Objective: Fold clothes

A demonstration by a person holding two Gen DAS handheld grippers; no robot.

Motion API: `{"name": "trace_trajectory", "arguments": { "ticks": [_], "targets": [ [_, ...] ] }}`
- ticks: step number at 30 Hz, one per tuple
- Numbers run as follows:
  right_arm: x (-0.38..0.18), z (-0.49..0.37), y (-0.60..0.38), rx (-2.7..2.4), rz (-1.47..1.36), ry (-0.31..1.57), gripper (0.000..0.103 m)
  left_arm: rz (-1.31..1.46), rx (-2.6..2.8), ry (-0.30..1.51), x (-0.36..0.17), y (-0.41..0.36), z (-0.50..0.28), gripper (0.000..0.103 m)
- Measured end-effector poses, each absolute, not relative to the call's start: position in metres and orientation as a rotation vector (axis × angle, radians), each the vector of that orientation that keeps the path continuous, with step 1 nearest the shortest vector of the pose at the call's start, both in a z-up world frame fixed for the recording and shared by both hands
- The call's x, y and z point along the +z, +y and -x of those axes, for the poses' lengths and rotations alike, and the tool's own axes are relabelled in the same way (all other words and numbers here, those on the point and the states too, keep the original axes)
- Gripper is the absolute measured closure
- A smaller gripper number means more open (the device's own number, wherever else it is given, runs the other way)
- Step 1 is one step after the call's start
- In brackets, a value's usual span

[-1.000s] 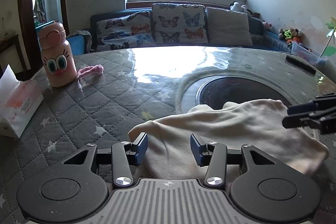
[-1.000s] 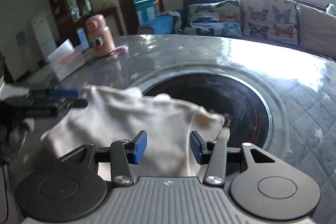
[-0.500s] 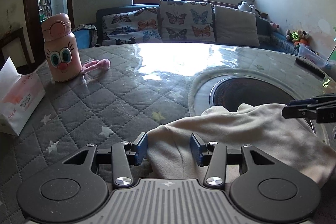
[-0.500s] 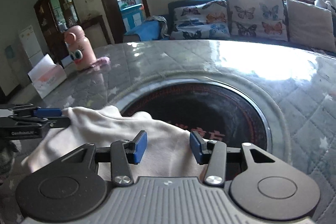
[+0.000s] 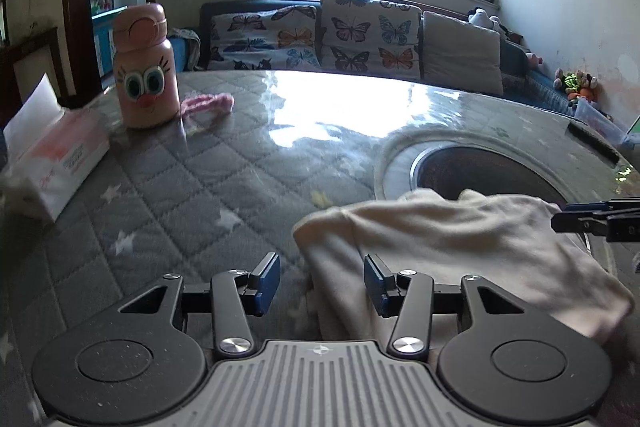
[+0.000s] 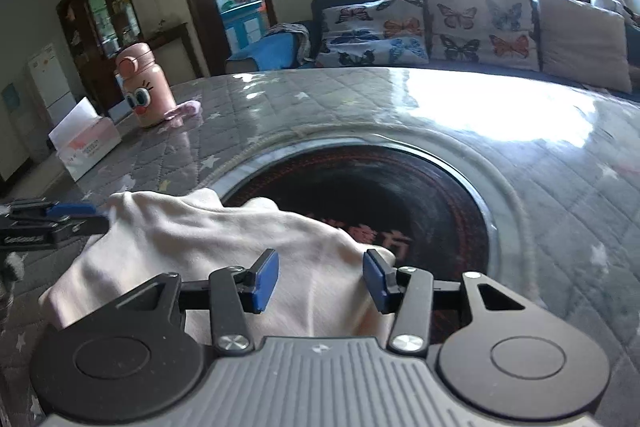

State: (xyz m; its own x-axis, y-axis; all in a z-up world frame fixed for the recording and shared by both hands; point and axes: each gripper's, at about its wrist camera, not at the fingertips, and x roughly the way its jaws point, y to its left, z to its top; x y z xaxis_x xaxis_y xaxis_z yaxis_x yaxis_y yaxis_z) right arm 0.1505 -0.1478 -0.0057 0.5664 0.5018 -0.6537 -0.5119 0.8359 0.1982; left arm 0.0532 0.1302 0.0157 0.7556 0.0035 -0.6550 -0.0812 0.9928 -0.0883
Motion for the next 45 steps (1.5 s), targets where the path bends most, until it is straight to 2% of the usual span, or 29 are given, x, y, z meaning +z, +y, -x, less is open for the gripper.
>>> {"name": "trace_trajectory", "arguments": {
  "ticks": [9,14,26,29,30,32,34,36,45],
  "targets": [
    [-0.011,-0.141,-0.177,0.529,-0.088,0.783,0.056,0.185,0.032,0.745,0.010,0.128,-0.045,0.055],
    [-0.015,-0.140,-0.183,0.518,-0.103,0.796,0.056,0.217,0.023,0.760,0.007,0.127,-0.048,0.062],
    [-0.023,-0.139,-0.174,0.530,-0.118,0.804,0.059,0.228,0.035,0.766,0.006,0.128,-0.049,0.062],
    [-0.023,-0.140,-0.171,0.536,-0.119,0.803,0.064,0.233,0.030,0.766,0.006,0.128,-0.049,0.064],
    [-0.023,-0.141,-0.171,0.537,-0.122,0.804,0.067,0.239,0.025,0.766,0.006,0.129,-0.049,0.066],
    [-0.023,-0.142,-0.169,0.541,-0.126,0.805,0.074,0.249,0.010,0.767,0.005,0.129,-0.049,0.078],
    [-0.023,-0.142,-0.167,0.547,-0.128,0.803,0.086,0.251,-0.002,0.768,0.005,0.127,-0.049,0.083],
    [-0.021,-0.140,-0.165,0.546,-0.120,0.795,0.090,0.245,0.002,0.761,0.006,0.125,-0.048,0.085],
    [0.007,-0.133,-0.159,0.578,-0.119,0.739,0.093,0.225,0.003,0.687,0.029,0.122,-0.031,0.087]
  ]
}}
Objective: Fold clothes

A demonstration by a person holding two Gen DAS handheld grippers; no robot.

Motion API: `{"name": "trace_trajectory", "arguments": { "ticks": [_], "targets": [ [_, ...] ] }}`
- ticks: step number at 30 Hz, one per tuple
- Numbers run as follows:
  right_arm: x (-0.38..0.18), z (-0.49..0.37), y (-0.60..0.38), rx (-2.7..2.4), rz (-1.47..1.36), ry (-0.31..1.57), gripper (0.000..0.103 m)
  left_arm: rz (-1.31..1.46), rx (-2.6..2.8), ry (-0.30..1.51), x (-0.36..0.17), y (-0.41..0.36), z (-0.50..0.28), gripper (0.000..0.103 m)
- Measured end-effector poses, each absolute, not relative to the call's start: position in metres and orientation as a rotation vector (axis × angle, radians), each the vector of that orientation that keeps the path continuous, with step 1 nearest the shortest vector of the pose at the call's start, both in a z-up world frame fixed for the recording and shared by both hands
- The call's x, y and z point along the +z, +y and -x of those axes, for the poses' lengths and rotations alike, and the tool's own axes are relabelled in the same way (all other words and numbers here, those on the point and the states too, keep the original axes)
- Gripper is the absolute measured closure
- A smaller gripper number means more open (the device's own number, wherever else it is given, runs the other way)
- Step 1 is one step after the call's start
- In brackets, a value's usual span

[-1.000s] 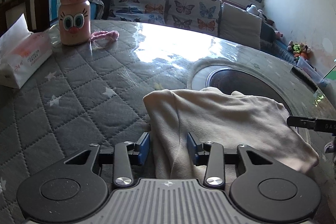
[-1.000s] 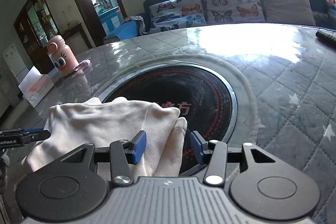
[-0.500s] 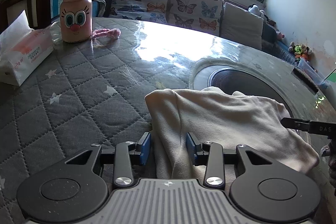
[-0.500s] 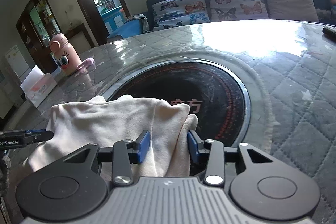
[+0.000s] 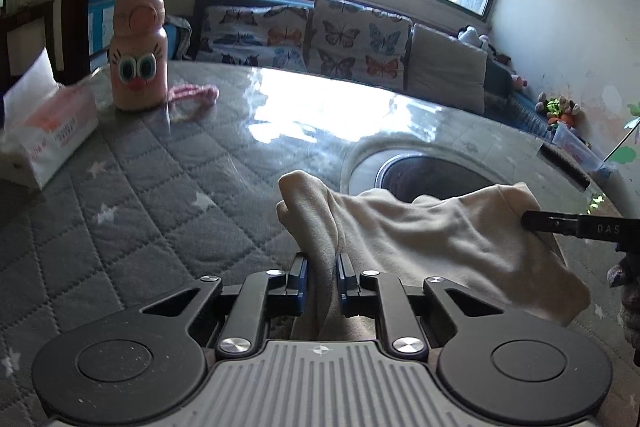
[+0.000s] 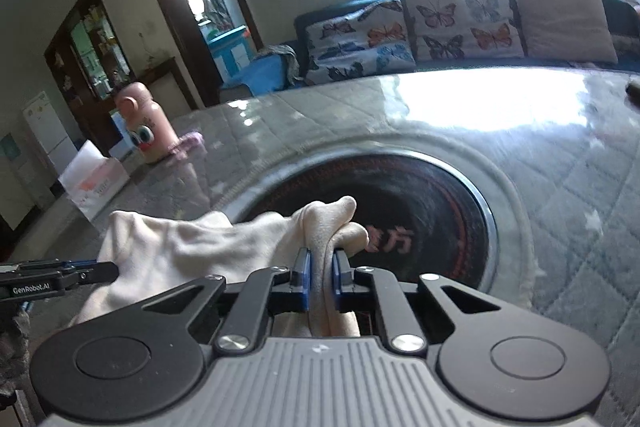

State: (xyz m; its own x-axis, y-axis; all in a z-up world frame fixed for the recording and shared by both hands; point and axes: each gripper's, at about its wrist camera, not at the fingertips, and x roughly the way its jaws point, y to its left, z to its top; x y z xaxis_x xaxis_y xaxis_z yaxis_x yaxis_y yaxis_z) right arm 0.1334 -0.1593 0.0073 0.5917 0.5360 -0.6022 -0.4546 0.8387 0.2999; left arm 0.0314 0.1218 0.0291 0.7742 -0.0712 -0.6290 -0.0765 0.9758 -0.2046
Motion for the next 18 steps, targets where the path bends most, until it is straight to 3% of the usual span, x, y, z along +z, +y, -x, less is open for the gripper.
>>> {"name": "trace_trajectory", "arguments": {
  "ticks": [18],
  "targets": [
    [0.059,-0.132,-0.045,0.798,-0.007,0.639,0.094,0.252,0.191,0.564,0.073,0.207,0.025,0.087]
  ]
}}
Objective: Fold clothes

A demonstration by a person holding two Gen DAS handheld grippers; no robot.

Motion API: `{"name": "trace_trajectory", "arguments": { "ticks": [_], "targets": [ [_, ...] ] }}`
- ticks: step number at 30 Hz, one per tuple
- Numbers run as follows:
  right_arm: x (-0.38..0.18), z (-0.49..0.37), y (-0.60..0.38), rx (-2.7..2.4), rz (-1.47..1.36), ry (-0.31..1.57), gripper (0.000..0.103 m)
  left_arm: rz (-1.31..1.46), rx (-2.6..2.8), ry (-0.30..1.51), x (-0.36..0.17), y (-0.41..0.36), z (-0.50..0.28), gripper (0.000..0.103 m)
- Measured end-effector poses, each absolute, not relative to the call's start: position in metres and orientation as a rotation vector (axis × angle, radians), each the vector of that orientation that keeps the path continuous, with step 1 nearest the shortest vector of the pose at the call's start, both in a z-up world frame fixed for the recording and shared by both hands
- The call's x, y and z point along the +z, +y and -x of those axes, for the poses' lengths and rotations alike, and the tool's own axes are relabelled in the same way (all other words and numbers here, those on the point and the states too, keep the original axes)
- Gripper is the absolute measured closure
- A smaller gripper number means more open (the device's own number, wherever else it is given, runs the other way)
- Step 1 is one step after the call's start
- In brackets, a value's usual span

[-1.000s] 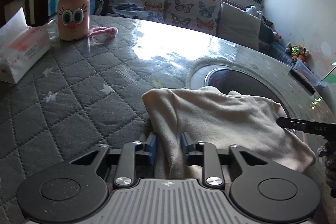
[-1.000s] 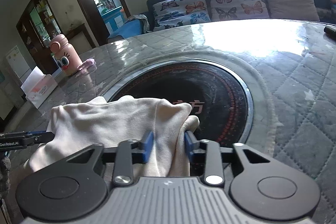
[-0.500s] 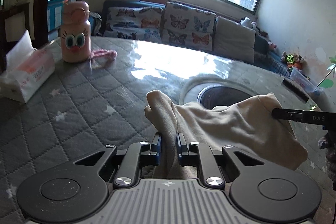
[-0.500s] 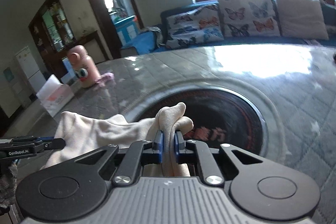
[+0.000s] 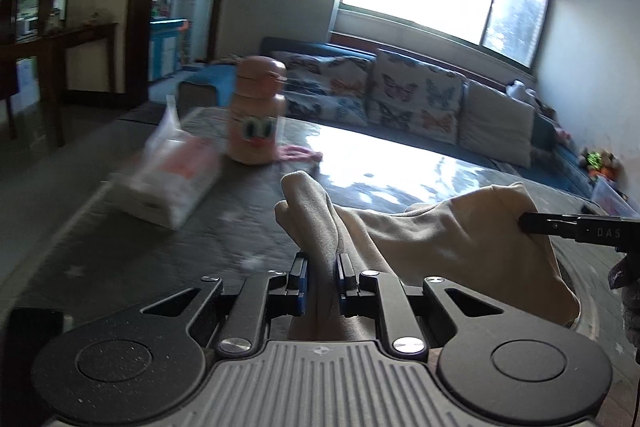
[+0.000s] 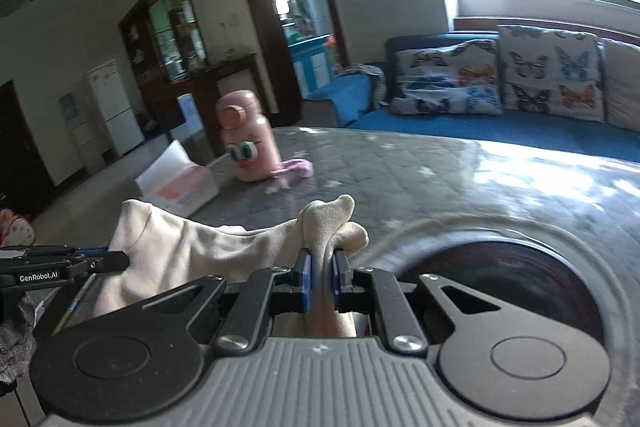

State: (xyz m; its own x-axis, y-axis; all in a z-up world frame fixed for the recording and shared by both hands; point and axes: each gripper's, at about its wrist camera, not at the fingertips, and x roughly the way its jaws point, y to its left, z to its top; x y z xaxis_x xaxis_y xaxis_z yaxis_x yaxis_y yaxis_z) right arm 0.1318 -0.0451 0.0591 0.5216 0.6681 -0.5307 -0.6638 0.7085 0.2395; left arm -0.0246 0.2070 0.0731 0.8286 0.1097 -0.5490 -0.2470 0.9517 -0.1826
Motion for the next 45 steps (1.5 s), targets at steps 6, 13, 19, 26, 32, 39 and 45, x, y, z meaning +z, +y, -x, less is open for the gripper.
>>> {"name": "trace_trajectory", "arguments": {
  "ticks": [6,13,19,26,32,39,45],
  "targets": [
    [0.059,-0.132,0.000,0.871,0.006,0.643,0.094,0.270,0.259,0.563,0.072,0.236,0.035,0.087],
    [0.047,-0.136,0.025,0.902,0.011,0.677,0.094,0.288,0.297,0.596,0.059,0.253,0.039,0.087],
    [0.024,-0.146,0.031,0.851,0.083,0.732,0.091,0.288,0.320,0.621,0.049,0.257,0.038,0.084],
    [0.027,-0.147,0.038,0.848,0.103,0.712,0.087,0.271,0.287,0.614,0.051,0.252,0.023,0.080],
    [0.020,-0.143,0.064,0.908,0.134,0.726,0.081,0.259,0.218,0.649,0.041,0.234,-0.015,0.080],
    [0.009,-0.146,0.091,0.973,0.176,0.727,0.072,0.252,0.186,0.685,0.027,0.227,-0.053,0.080],
    [-0.003,-0.156,0.104,0.981,0.168,0.740,0.072,0.274,0.197,0.707,0.018,0.235,-0.063,0.078]
  ]
}}
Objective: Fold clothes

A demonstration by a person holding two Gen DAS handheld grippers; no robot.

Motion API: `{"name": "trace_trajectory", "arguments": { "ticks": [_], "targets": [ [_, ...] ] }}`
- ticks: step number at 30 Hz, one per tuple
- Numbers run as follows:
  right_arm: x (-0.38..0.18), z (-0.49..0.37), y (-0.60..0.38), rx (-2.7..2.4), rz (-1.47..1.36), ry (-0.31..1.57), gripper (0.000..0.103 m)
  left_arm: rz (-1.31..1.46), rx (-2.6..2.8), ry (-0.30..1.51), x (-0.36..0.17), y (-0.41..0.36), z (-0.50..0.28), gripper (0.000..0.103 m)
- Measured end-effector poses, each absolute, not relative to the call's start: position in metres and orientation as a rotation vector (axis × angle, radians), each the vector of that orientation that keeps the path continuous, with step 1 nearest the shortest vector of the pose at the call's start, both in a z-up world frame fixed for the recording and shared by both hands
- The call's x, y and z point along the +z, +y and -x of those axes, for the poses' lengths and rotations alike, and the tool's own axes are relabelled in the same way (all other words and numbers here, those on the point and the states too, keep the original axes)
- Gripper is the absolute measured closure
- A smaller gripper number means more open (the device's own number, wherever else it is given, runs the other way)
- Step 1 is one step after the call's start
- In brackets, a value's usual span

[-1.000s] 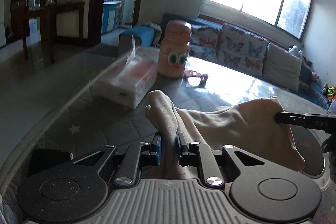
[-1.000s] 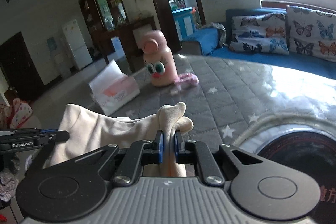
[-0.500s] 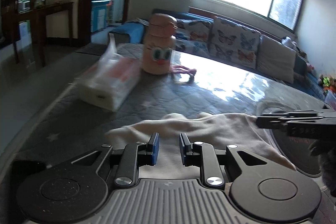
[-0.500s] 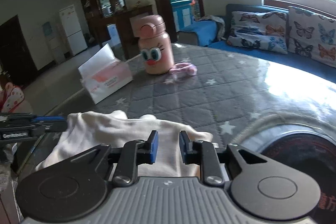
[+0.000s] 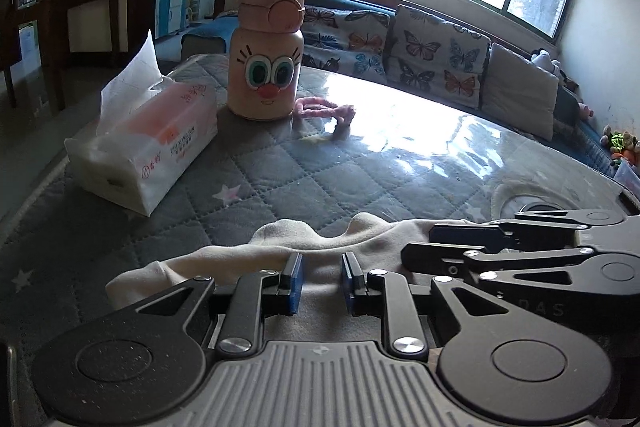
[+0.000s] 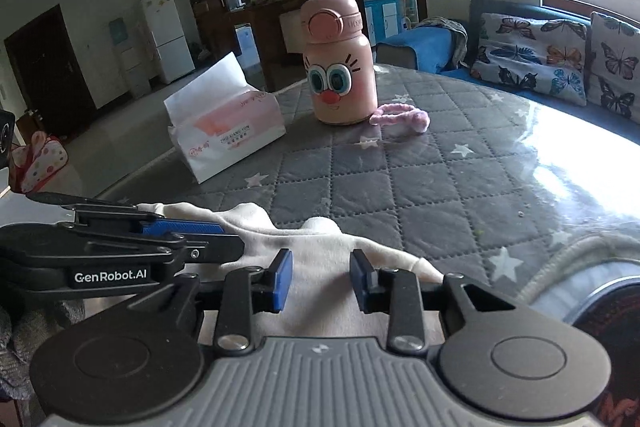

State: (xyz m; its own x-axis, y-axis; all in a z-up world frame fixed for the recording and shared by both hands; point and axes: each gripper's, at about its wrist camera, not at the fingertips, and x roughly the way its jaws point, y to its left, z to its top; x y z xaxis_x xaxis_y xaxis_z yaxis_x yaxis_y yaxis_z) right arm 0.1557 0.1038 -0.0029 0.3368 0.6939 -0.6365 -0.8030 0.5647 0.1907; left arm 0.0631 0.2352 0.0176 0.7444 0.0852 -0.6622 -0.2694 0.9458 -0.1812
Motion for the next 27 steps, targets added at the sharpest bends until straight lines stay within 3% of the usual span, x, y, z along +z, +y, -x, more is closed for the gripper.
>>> {"name": "trace_trajectory", "arguments": {
  "ticks": [17,19,27],
  "targets": [
    [-0.004,-0.153,0.109,0.977,0.220,0.694,0.066,0.272,0.212,0.714,0.015,0.236,-0.069,0.069],
    [-0.002,-0.147,0.107,0.982,0.238,0.685,0.054,0.270,0.214,0.714,0.015,0.236,-0.069,0.067],
    [-0.001,-0.120,0.100,1.013,0.310,0.674,0.048,0.252,0.243,0.706,0.018,0.234,-0.064,0.046]
  ]
}}
